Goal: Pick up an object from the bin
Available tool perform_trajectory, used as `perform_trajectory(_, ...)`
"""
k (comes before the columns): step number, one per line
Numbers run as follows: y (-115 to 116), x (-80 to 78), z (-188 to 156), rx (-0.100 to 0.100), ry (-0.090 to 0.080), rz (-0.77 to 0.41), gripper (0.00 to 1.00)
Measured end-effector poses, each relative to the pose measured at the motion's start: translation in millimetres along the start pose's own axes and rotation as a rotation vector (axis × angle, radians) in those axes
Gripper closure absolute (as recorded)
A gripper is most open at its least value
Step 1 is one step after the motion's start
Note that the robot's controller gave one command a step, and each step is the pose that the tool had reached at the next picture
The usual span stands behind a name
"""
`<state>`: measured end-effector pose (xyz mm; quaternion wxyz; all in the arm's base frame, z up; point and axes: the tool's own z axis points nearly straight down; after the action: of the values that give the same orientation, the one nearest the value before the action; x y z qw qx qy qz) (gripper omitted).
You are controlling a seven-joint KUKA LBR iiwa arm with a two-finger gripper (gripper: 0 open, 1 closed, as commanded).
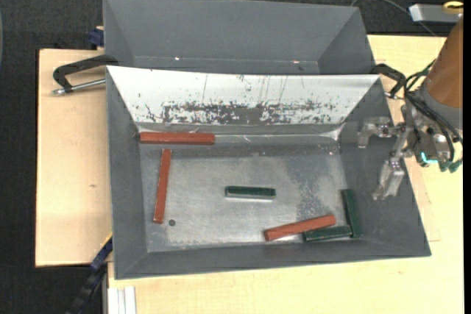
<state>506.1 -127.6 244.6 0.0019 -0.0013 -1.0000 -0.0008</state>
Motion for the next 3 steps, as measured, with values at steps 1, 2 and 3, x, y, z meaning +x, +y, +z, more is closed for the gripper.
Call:
perform_trajectory(1, 0.6, -1.5, -3.4, 0.002, -0.007, -0.002, 0.0)
perform_trajectory(2, 14.5, -2.4, 53.9, 0.003, -0.012, -0.031, 0.0)
perform_trajectory(3, 29.4, 2.5, 122.7, 0.003, -0.009, -0.218, 0.0)
